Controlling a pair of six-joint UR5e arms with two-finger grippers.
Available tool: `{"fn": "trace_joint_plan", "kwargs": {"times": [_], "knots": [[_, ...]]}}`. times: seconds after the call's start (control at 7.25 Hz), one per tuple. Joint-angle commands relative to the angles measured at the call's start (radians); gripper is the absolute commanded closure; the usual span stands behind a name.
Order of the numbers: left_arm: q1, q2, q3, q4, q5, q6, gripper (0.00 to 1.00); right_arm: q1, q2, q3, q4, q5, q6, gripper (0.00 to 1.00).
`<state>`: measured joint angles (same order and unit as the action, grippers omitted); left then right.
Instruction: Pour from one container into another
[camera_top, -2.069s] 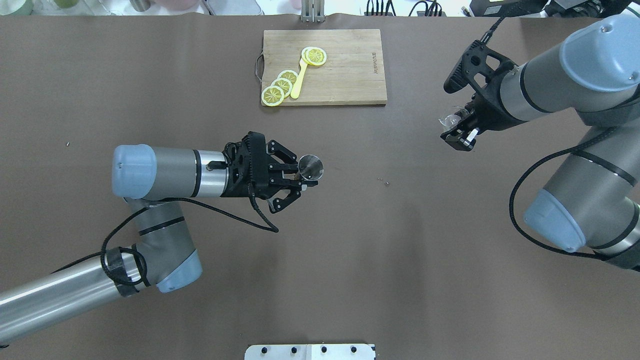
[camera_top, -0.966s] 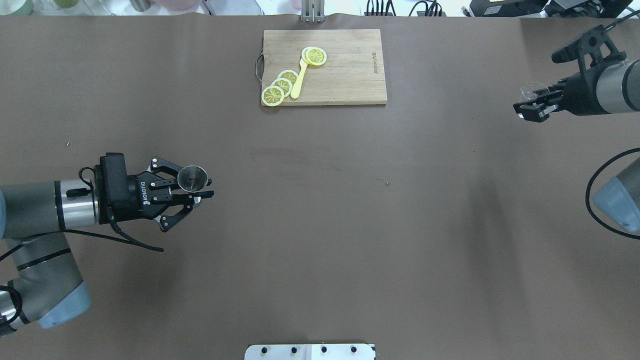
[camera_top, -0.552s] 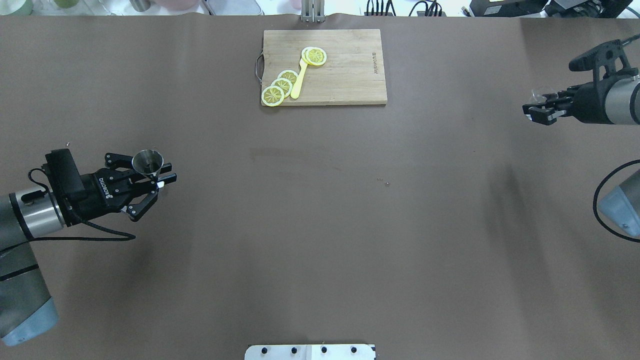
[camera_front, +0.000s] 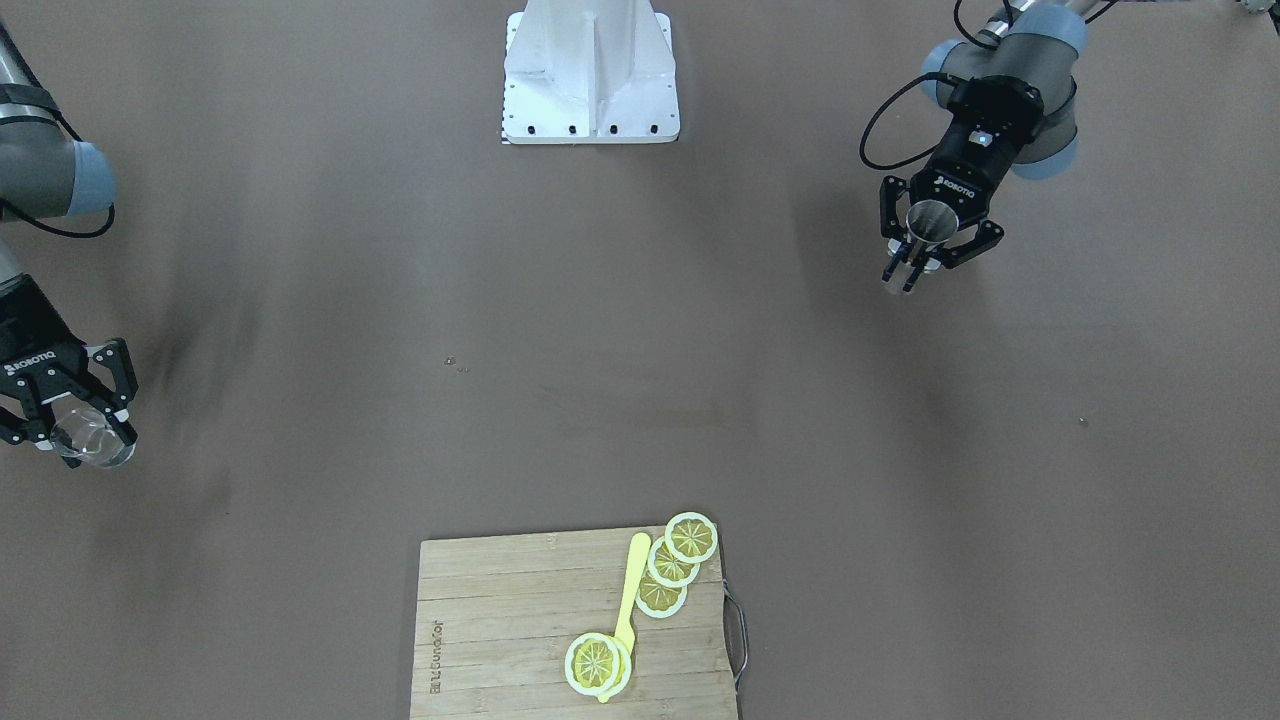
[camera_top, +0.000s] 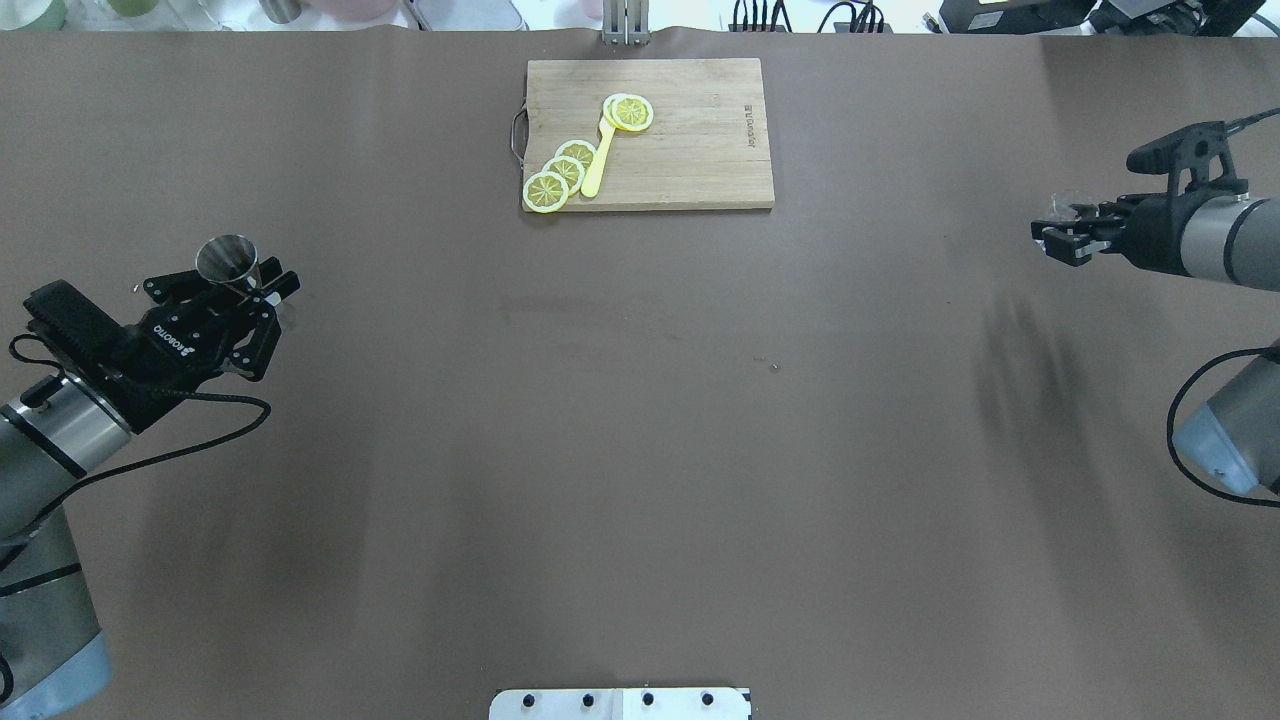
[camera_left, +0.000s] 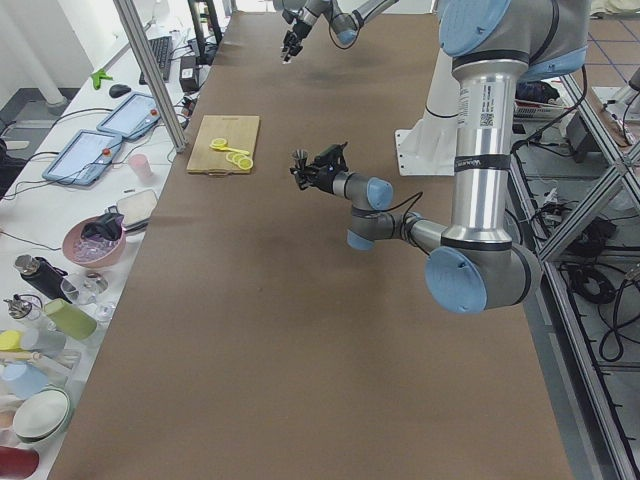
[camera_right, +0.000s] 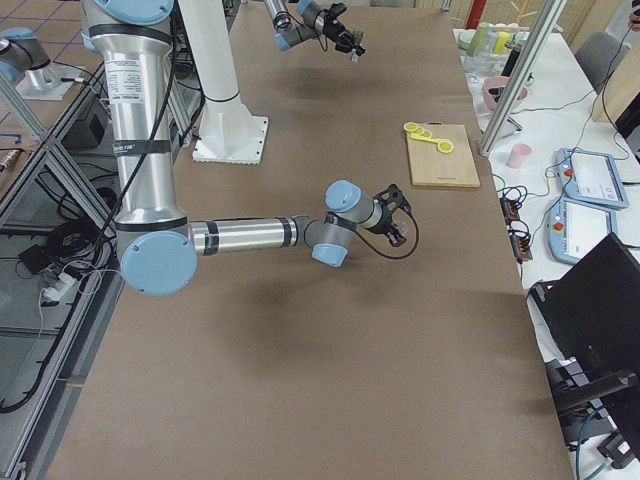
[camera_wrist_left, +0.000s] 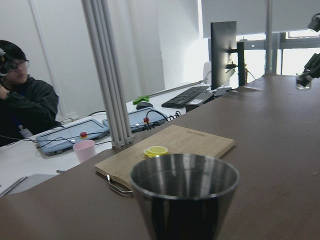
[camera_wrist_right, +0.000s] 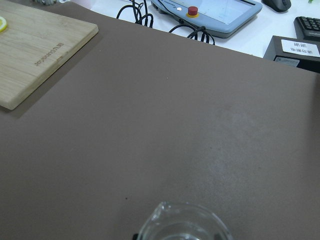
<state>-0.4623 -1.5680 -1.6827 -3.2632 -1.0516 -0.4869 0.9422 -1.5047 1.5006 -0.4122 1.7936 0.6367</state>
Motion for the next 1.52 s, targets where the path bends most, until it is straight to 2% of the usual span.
{"fn": "trace_joint_plan", "kwargs": {"times": [0.0,0.14,0.28,0.55,1.38], "knots": [[0.046,0.002,0.009,0.016,0.224,-0.068,1.0,-0.09,0.0,0.009,0.013,-0.11,0.047,1.0],[0.066,0.002,0.012,0.046,0.313,-0.081,1.0,-0.115,-0.006,0.001,0.032,-0.118,0.049,1.0],[0.088,0.0,0.039,0.051,0.35,-0.12,1.0,-0.135,-0.009,-0.003,0.042,-0.144,0.049,1.0],[0.099,0.006,0.09,0.05,0.393,-0.186,1.0,-0.19,-0.022,-0.045,0.131,-0.216,0.049,1.0],[0.204,0.111,0.145,0.005,0.516,-0.309,1.0,-0.229,-0.061,-0.039,0.179,-0.227,0.073,1.0]]}}
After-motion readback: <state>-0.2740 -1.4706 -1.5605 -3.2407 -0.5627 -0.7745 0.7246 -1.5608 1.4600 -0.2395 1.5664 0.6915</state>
